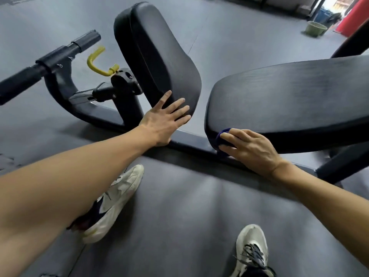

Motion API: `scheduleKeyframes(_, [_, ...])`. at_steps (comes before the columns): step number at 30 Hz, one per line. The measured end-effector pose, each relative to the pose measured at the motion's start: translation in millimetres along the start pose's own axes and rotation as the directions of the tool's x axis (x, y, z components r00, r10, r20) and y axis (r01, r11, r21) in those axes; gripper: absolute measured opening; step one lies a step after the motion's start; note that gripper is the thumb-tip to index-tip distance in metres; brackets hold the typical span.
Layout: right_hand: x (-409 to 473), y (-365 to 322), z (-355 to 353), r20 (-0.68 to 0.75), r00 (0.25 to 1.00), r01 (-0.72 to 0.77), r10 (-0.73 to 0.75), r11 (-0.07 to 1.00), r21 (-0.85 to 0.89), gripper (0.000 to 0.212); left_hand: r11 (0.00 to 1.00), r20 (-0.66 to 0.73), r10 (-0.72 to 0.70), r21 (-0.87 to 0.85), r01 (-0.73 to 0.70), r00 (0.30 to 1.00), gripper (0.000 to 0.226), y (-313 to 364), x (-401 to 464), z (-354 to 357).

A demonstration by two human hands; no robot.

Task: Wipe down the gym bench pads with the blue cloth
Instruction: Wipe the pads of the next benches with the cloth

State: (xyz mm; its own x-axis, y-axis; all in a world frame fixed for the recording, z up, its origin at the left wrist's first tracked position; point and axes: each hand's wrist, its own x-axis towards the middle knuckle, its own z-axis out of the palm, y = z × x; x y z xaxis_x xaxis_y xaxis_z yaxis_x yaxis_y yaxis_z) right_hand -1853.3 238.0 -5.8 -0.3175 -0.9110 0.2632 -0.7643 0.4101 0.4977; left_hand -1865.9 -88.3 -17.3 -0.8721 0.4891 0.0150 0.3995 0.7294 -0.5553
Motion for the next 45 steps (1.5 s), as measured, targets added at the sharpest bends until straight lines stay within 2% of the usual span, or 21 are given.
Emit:
scheduleKeyframes(4, [-4.6, 3.5, -9.8, 0.002, 1.0, 0.007, -0.007, 0.999, -0.045, 0.023, 1.0, -0.032, -0.001, -0.002, 0.001, 0.999, 0.077, 0.1, -4.2, 7.2])
scheduleKeyframes(8, [49.7, -30.9, 22.7, -0.016, 0.999, -0.047, 0.046, 0.999, -0.012, 0.028, 1.0, -0.031, 0.021, -0.02, -0.021, 0.999, 0.073, -4.7, -6.7, 2.6])
scheduleKeyframes(11, [78.3, -41.6, 41.6, 0.031, 0.993, -0.115, 0.114, 0.993, 0.031, 0.019, 0.997, -0.024, 0.071, -0.026, -0.071, 0.997, 0.071, -15.3, -9.5, -1.8])
scheduleKeyframes(15, [48.0, -28.1, 19.0, 0.021, 0.998, -0.067, 0.066, 0.995, 0.08, 0.022, 0.992, -0.074, 0.119, -0.035, -0.122, 0.99, 0.07, -39.5, -14.7, -1.2])
scheduleKeyframes(20, [17.3, -24.3, -5.7, 0.044, 0.996, -0.08, 0.08, 0.997, 0.001, 0.021, 0.999, -0.072, 0.047, 0.001, -0.047, 0.996, 0.078, -60.3, -25.8, -2.4])
scheduleKeyframes(23, [23.4, -26.8, -13.3, 0.072, 0.987, -0.146, 0.143, 0.988, 0.049, 0.018, 1.0, -0.048, -0.011, 0.014, 0.012, 0.999, 0.086, -69.0, -38.2, -5.5])
scheduleKeyframes(27, [65.4, -50.9, -10.2, 0.018, 0.901, -0.421, 0.433, 0.865, 0.272, 0.009, 0.996, 0.002, -0.077, 0.04, 0.076, 0.997, 0.088, -75.1, -57.9, -11.2])
scheduleKeyframes(29, [100.3, -69.3, -4.9, -0.035, 0.851, -0.48, 0.523, 0.804, 0.35, 0.007, 0.994, 0.046, -0.096, 0.052, 0.094, 0.994, 0.089, -77.4, -65.2, -17.6])
scheduleKeyframes(34, [176.6, -91.4, 9.5, -0.201, 0.732, -0.47, 0.651, 0.696, 0.543, 0.022, 0.988, 0.071, -0.152, 0.013, 0.152, 0.986, 0.085, -95.1, -77.5, -33.2])
scheduleKeyframes(36, [201.3, -84.4, 7.3, -0.271, 0.638, -0.455, 0.72, 0.637, 0.622, 0.022, 0.986, 0.058, -0.168, 0.017, 0.167, 0.984, 0.085, -109.3, -78.4, -34.5])
scheduleKeyframes(39, [244.4, -59.8, -2.8, -0.299, 0.511, -0.451, 0.806, 0.547, 0.705, 0.025, 0.97, 0.008, -0.243, 0.004, 0.243, 0.97, 0.079, -133.9, -71.2, -35.1])
scheduleKeyframes(41, [272.0, -46.2, -7.1, -0.331, 0.521, -0.42, 0.787, 0.574, 0.703, 0.024, 0.96, -0.059, -0.272, -0.086, 0.267, 0.96, 0.077, -148.7, -64.5, -33.7])
scheduleKeyframes(45, [302.8, -48.8, 8.3, -0.36, 0.625, -0.375, 0.693, 0.671, 0.64, 0.03, 0.976, -0.263, -0.173, -0.176, 0.129, 0.949, 0.069, -176.5, -59.4, -10.6])
